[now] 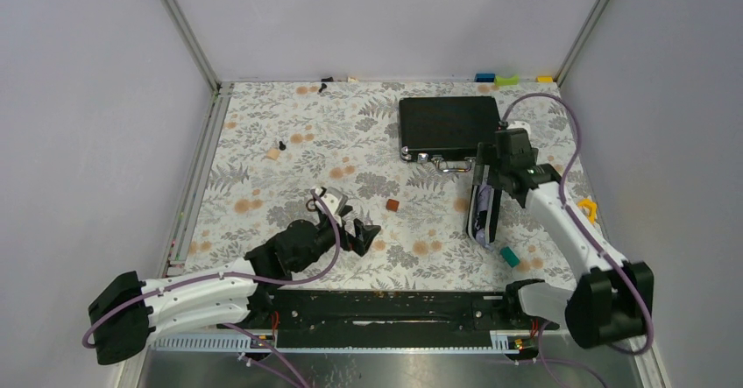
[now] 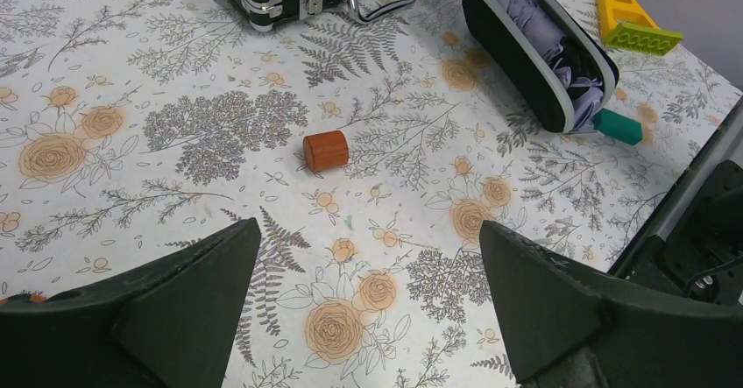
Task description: Open the umbrella
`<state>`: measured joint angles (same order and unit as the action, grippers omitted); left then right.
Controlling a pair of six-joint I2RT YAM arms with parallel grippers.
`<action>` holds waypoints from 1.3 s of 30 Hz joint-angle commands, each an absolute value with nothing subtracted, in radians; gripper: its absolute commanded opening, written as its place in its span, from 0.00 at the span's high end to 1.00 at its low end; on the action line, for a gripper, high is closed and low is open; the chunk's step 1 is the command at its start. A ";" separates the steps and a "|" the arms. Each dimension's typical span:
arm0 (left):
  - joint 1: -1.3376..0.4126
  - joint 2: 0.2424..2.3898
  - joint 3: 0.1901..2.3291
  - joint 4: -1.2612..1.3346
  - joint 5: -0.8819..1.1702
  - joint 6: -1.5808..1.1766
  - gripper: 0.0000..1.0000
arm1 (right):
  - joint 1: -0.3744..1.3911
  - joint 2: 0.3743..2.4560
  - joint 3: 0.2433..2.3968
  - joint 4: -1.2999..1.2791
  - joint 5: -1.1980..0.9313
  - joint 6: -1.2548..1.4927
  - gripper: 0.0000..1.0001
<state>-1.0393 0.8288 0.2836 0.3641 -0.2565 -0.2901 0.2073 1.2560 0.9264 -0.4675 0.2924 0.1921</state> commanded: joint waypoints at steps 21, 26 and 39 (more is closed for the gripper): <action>-1.034 0.871 0.289 0.416 -0.295 -0.316 0.01 | 0.226 1.199 0.806 -0.451 0.168 0.255 0.53; -1.034 0.865 0.288 0.411 -0.301 -0.320 0.01 | 0.226 1.215 0.810 -0.471 0.206 0.259 0.50; -1.032 0.857 0.287 0.405 -0.315 -0.324 0.01 | 0.226 1.255 0.789 -0.486 0.226 0.268 0.44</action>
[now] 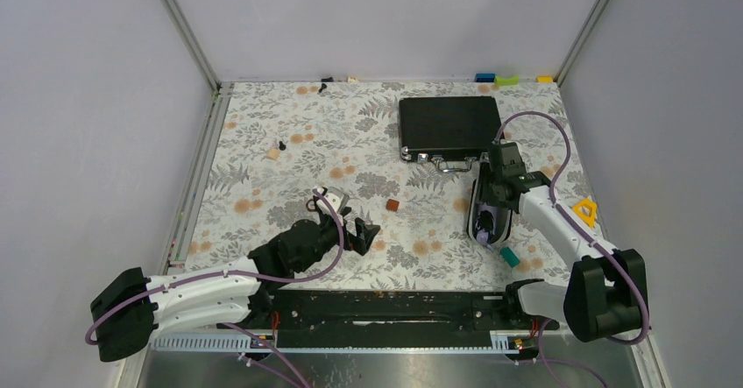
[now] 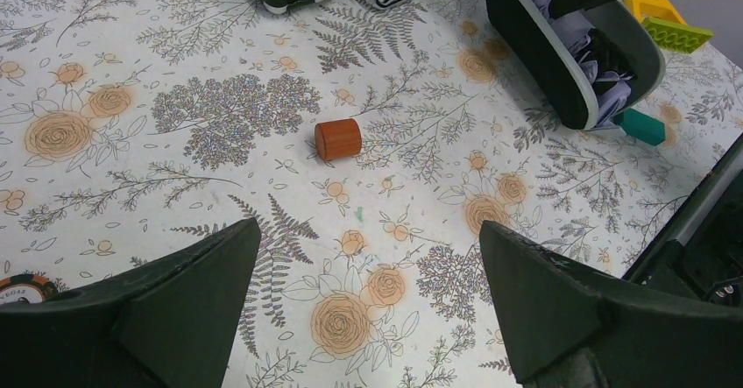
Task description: Open the umbrella
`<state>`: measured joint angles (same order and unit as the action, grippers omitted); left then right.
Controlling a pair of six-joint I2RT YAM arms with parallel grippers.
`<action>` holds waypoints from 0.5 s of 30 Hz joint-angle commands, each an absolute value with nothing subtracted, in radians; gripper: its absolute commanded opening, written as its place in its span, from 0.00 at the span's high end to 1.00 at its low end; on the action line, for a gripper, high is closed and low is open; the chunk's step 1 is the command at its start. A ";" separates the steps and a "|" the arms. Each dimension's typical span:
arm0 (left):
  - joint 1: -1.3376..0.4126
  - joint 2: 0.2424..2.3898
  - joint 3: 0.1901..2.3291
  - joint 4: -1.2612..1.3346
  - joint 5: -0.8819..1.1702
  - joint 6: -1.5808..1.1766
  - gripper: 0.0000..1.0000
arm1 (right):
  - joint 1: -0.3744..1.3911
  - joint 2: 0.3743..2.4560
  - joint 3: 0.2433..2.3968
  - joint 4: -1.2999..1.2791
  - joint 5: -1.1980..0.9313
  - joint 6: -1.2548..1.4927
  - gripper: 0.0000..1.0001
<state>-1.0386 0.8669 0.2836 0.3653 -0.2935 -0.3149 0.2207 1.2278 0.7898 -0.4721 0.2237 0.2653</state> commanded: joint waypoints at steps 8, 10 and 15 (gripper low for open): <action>-1.032 0.856 0.287 0.405 -0.315 -0.325 0.01 | 0.226 1.290 0.803 -0.485 0.198 0.277 0.34; -1.032 0.854 0.287 0.405 -0.316 -0.325 0.01 | 0.225 1.306 0.810 -0.485 0.189 0.286 0.33; -1.033 0.848 0.285 0.404 -0.317 -0.327 0.01 | 0.226 1.368 0.837 -0.485 0.173 0.324 0.31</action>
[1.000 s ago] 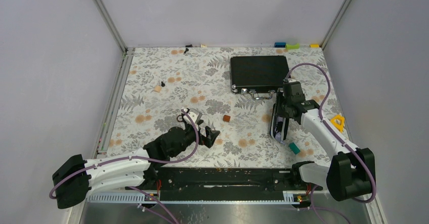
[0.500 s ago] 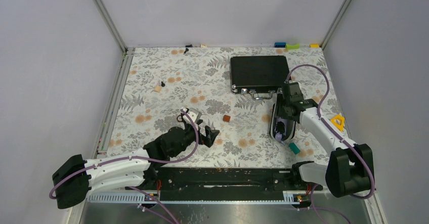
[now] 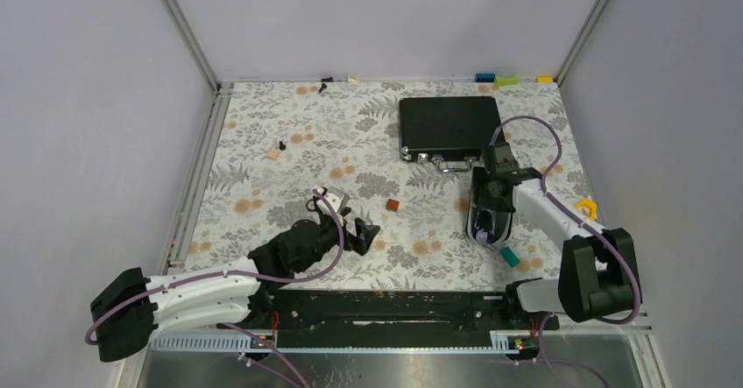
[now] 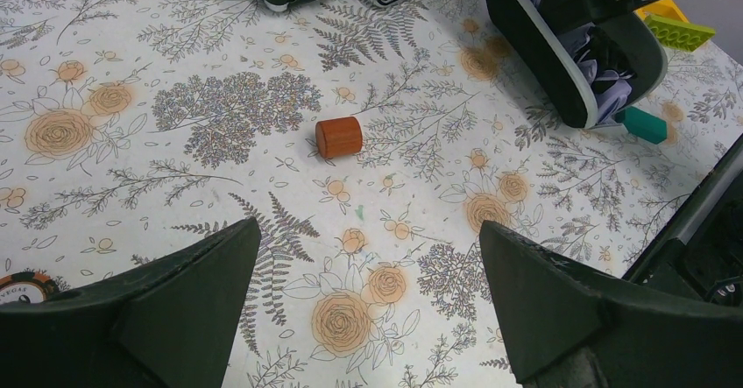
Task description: Open the umbrella
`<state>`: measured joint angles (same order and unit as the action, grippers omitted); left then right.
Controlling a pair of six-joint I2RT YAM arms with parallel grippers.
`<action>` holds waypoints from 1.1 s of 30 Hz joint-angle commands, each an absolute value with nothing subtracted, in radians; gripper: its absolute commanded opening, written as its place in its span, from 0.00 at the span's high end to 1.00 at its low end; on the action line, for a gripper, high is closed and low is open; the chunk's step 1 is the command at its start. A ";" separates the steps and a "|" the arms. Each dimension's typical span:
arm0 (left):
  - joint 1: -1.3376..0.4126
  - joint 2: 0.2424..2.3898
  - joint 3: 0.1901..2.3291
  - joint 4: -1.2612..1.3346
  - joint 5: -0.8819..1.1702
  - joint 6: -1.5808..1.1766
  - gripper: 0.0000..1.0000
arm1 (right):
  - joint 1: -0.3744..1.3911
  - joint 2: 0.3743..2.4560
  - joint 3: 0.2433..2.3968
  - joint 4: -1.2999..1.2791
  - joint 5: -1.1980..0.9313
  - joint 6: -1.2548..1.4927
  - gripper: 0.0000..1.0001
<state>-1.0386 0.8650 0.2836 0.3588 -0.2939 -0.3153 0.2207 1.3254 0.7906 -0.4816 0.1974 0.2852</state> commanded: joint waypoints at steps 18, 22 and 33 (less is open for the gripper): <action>-1.032 0.816 0.281 0.391 -0.325 -0.328 0.01 | 0.226 1.426 0.880 -0.531 0.296 0.330 0.72; -1.032 0.819 0.281 0.394 -0.326 -0.328 0.01 | 0.225 1.394 0.883 -0.544 0.340 0.311 0.86; -1.033 0.806 0.275 0.396 -0.328 -0.327 0.01 | 0.226 1.256 0.888 -0.571 0.401 0.289 1.00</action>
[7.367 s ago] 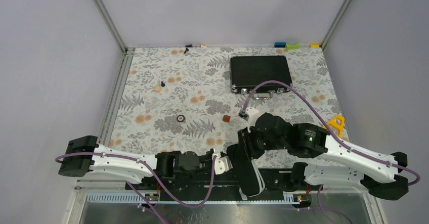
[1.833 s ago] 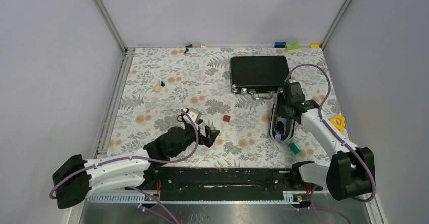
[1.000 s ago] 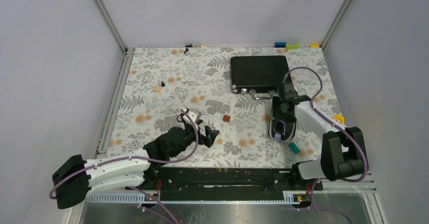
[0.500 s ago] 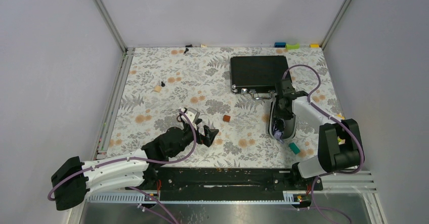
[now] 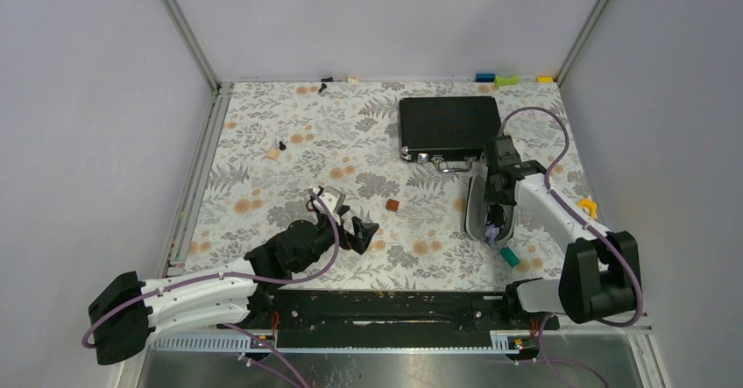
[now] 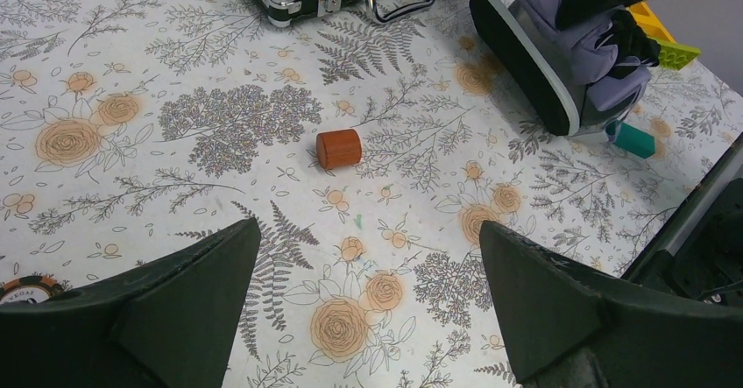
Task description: Open the umbrella
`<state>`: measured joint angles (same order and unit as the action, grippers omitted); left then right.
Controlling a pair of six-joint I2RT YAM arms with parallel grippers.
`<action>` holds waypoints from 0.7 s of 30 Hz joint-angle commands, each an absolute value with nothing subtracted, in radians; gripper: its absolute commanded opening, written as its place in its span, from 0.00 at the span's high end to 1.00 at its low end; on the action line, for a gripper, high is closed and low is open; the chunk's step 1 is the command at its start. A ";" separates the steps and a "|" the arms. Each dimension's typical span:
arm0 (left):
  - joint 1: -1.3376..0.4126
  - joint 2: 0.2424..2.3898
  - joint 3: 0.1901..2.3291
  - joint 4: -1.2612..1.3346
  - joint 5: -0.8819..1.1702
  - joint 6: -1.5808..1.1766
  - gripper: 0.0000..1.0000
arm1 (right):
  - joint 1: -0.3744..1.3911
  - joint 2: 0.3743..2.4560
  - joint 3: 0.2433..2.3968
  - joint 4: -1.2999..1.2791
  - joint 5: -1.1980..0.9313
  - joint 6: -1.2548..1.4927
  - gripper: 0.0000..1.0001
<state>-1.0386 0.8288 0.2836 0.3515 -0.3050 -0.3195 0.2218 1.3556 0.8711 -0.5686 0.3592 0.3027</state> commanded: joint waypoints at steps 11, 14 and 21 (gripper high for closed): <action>-1.032 0.771 0.279 0.399 -0.283 -0.447 0.01 | 0.259 0.840 0.793 -0.532 0.049 0.283 1.00; -1.032 0.721 0.316 0.317 -0.240 -0.592 0.01 | 0.259 0.721 0.760 -0.471 -0.185 0.322 1.00; -1.025 0.665 0.566 -0.001 -0.094 -0.699 0.01 | 0.296 0.681 0.674 -0.139 -0.571 0.511 1.00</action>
<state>-1.0351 0.6743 0.3721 0.1558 -0.2077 -0.6228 0.2600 0.6708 0.7162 -0.4419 -0.2771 0.3820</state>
